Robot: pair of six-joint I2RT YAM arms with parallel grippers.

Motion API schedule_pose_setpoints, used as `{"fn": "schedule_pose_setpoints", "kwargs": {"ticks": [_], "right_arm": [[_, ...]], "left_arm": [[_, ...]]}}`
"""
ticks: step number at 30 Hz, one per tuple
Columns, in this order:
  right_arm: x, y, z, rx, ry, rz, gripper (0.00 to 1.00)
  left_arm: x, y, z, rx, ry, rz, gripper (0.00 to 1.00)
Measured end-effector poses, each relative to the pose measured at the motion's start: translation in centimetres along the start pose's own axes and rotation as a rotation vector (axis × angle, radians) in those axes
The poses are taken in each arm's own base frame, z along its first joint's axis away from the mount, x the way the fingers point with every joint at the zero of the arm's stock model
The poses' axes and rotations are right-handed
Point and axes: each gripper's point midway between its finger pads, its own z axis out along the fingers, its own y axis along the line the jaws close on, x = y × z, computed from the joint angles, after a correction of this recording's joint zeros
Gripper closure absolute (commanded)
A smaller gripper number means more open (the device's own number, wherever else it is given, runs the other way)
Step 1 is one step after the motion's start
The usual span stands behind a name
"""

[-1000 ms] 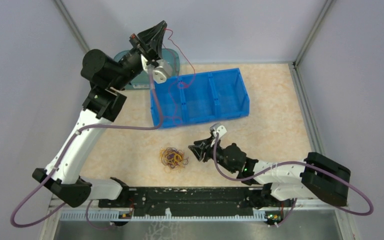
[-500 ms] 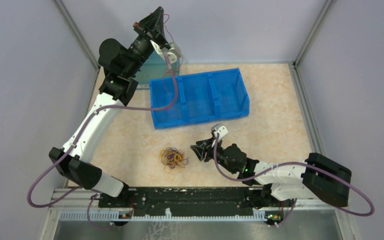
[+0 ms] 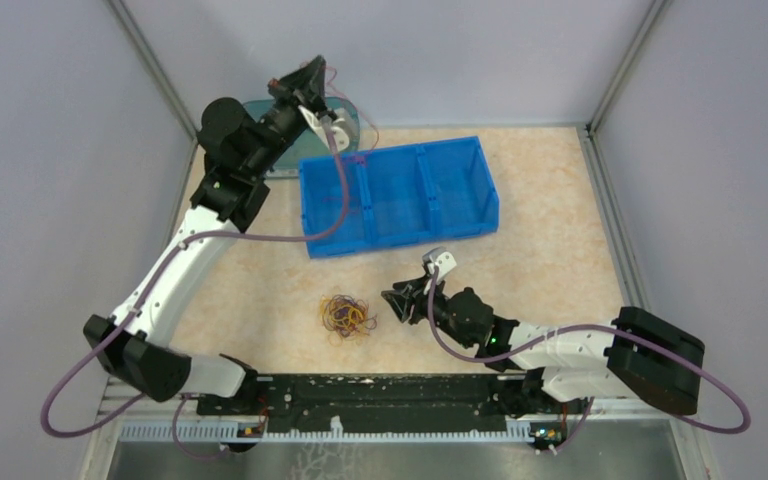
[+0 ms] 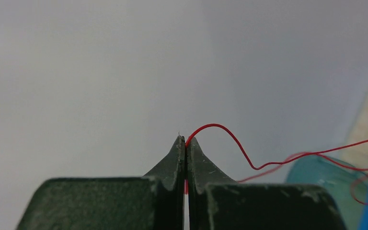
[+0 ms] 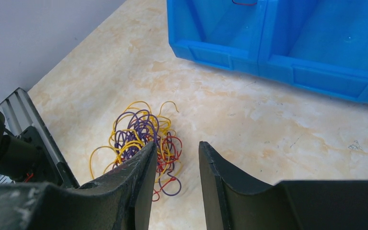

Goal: Untangle the cables

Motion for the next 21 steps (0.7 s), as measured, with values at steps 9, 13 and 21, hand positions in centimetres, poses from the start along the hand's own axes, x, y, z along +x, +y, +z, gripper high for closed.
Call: {"fn": "schedule_pose_setpoints", "kwargs": {"ticks": [9,13,21], "right_arm": [[0.4,-0.2,-0.1,0.007,0.016,-0.005,0.61],[0.5,-0.2,-0.1,0.008,0.019,-0.006,0.61],[0.7,-0.4,-0.2,0.014,0.031,-0.01,0.61]], "left_arm": [[6.4,-15.7,-5.6,0.402,0.265,-0.172,1.0],[7.9,-18.2,-6.4,0.464,0.337,-0.199,1.0],[11.3,-20.0,-5.6,0.461,0.417,-0.19,1.0]]}}
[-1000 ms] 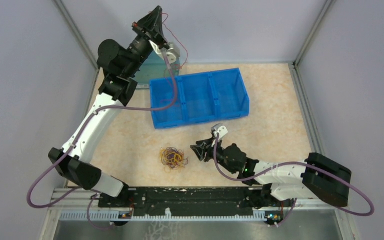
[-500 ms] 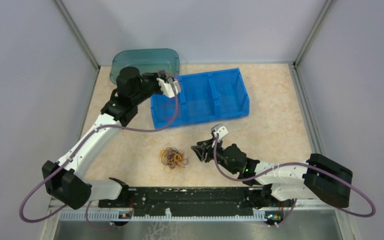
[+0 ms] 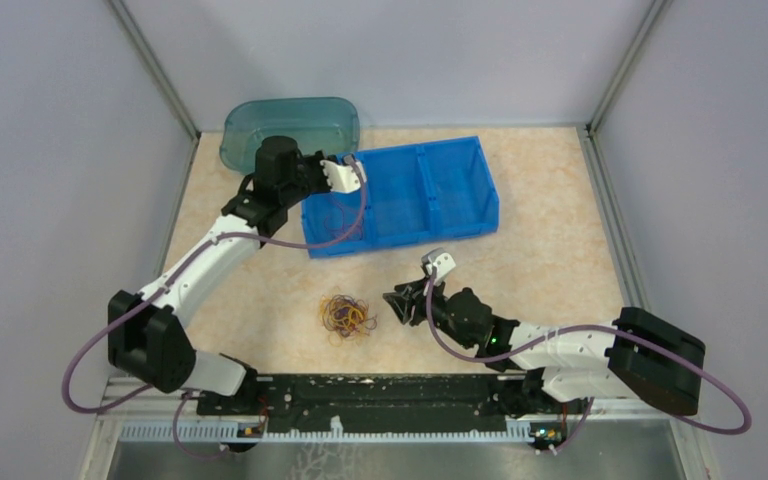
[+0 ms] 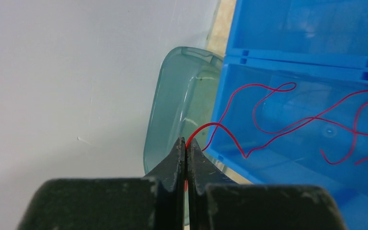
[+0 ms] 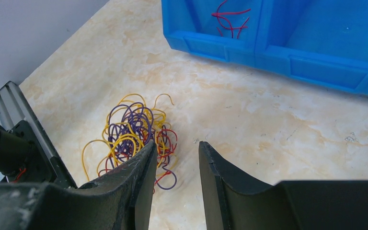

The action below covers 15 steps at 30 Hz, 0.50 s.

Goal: Untangle the cables

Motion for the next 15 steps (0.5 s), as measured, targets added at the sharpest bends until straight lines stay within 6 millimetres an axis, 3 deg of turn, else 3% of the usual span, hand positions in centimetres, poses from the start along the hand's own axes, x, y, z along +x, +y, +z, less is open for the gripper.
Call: {"fn": "schedule_pose_setpoints", "kwargs": {"ticks": [4,9,12,15], "right_arm": [[0.0,-0.1,0.0,0.003,0.0,0.0,0.61],[0.0,-0.1,0.0,0.003,-0.001,0.0,0.61],[-0.1,-0.2,0.0,0.01,-0.003,0.0,0.61],[-0.1,-0.3,0.0,0.019,-0.007,0.0,0.61]], "left_arm": [[1.4,1.5,1.7,-0.044,0.028,-0.003,1.0],[1.6,3.9,2.5,-0.12,0.018,-0.003,1.0],[1.4,3.5,2.5,-0.101,0.005,-0.024,1.0],[1.6,1.2,2.4,-0.03,-0.001,-0.054,1.0]]}}
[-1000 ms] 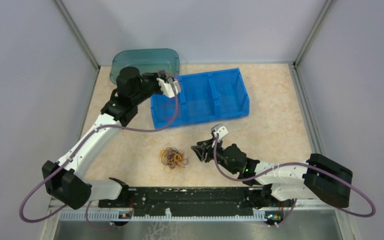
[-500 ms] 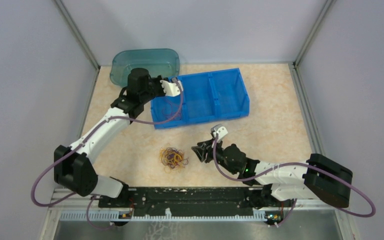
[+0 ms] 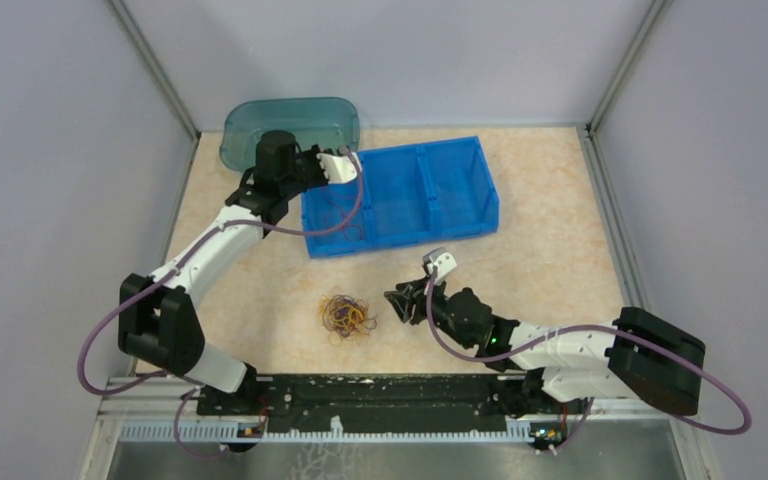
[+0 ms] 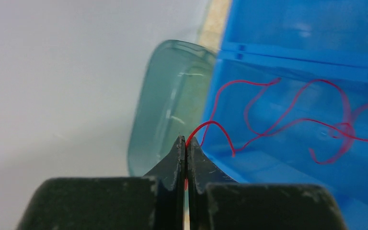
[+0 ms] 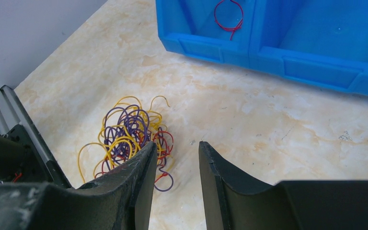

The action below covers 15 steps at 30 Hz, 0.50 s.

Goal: Untangle the cables

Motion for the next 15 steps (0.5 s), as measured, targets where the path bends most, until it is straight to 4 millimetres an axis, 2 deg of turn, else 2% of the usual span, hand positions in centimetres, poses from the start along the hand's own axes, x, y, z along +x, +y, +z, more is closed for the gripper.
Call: {"fn": "schedule_pose_setpoints", "kwargs": {"ticks": [3,6,9,10,13,15], "right_arm": [[0.0,-0.1,0.0,0.004,-0.002,0.0,0.61],[0.0,-0.1,0.0,0.005,-0.002,0.0,0.61],[-0.1,-0.1,0.0,0.007,-0.003,0.0,0.61],[-0.1,-0.1,0.0,0.007,-0.003,0.001,0.61],[-0.1,-0.1,0.0,0.008,-0.003,0.002,0.61],[-0.1,-0.1,0.0,0.008,-0.003,0.003,0.61]], "left_arm": [[1.3,-3.9,-0.5,0.111,0.025,-0.043,1.0],[2.3,-6.7,-0.8,0.201,0.053,-0.095,0.98],[2.4,-8.2,-1.0,0.259,0.063,-0.15,0.91],[2.4,-8.6,-0.9,0.278,0.066,-0.165,0.86],[2.3,-9.0,-0.3,0.317,0.074,-0.201,0.51],[2.3,-9.3,0.2,0.335,0.081,-0.219,0.31]]}}
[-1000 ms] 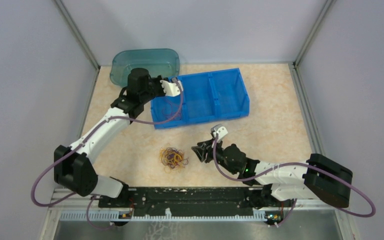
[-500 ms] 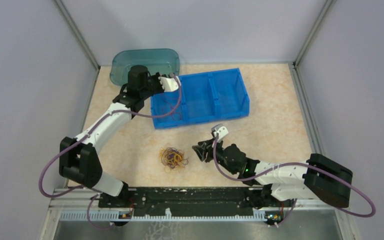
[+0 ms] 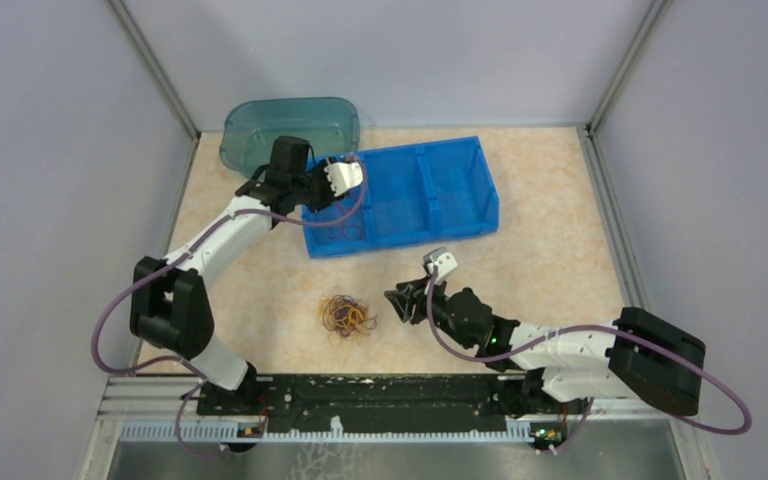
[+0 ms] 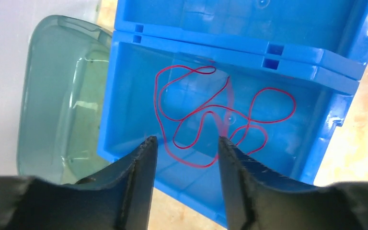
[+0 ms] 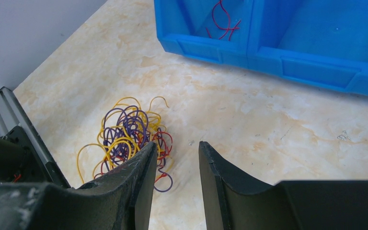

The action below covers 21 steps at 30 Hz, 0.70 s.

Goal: Untangle the cables

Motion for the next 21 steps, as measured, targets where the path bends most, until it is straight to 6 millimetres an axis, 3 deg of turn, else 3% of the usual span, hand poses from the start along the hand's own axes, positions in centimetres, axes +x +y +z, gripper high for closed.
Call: {"fn": "schedule_pose_setpoints", "kwargs": {"ticks": [3,8,13,15,18,21], "right_arm": [[-0.2,0.0,-0.1,0.0,-0.004,0.002,0.6],[-0.5,0.1,-0.2,-0.003,-0.011,0.004,0.6],[-0.1,0.4,-0.2,-0.024,0.01,-0.004,0.55],[0.3,0.9,-0.2,-0.05,0.026,-0.014,0.53],[0.7,2.0,0.2,-0.103,0.064,-0.039,0.49],[1.0,3.4,0.9,-0.166,0.101,-0.068,0.48]], "left_arm": [[0.2,-0.2,0.4,0.032,0.017,-0.024,0.19],[-0.6,1.0,-0.8,0.035,0.001,-0.047,0.17],[-2.2,4.3,-4.2,-0.018,-0.048,-0.07,0.15],[-3.1,4.8,-6.6,-0.025,-0.086,-0.083,0.14],[-3.8,2.9,-10.2,0.006,-0.135,-0.094,0.13],[-3.8,-2.6,-13.2,0.101,-0.203,-0.1,0.12]]}}
